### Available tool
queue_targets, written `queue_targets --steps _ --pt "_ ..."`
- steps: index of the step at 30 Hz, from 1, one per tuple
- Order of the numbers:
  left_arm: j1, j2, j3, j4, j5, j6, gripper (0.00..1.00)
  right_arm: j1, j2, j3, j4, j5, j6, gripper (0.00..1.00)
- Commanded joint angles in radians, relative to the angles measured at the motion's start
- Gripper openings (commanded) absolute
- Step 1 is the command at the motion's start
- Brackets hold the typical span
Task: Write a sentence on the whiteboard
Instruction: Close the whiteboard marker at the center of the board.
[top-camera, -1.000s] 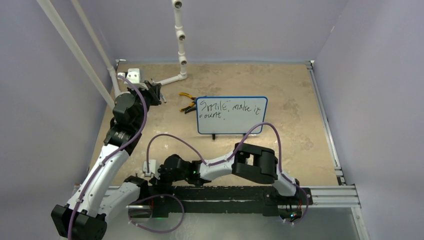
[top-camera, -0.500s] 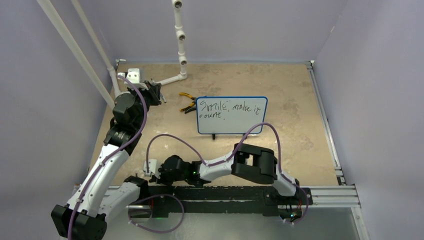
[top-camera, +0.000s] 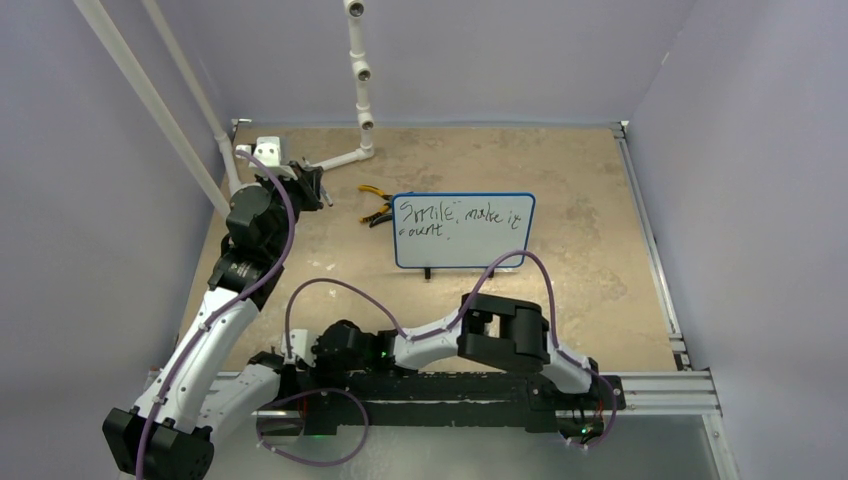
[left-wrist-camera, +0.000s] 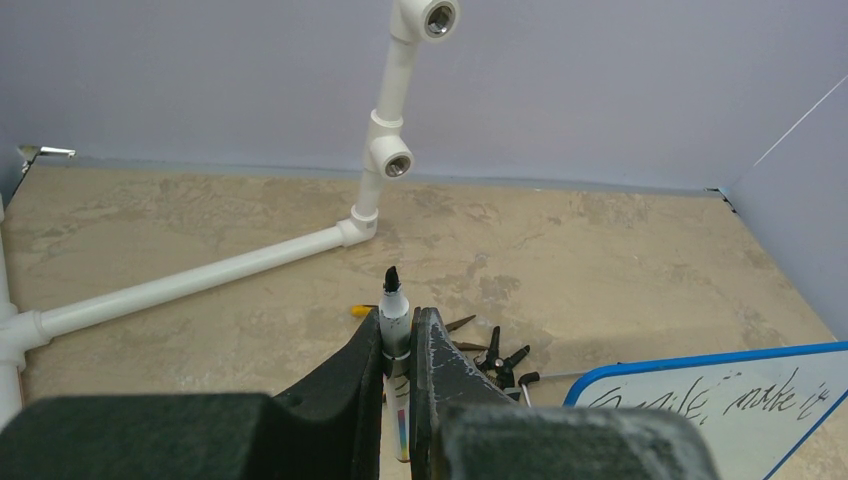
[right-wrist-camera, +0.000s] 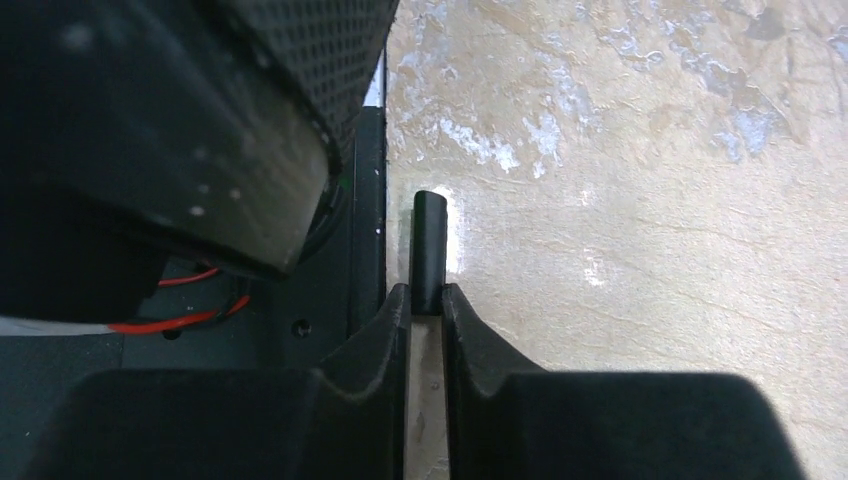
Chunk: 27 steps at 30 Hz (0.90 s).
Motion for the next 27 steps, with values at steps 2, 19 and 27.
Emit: queue_targets --steps 2,19,27 --pt "0.007 -0.005 0.002 0.015 0.002 -0.002 0.00 0.011 -0.011 -0.001 0.021 0.116 -0.001 0.07" --pt "0.007 0.021 0.006 0.004 0.057 -0.004 0.00 -0.017 -0.452 -0.449 -0.371 0.474 0.463 0.00" --pt "0.006 0.040 0.009 -0.003 0.092 -0.009 0.00 -0.030 -0.542 -0.499 -0.585 0.526 0.763 0.00"
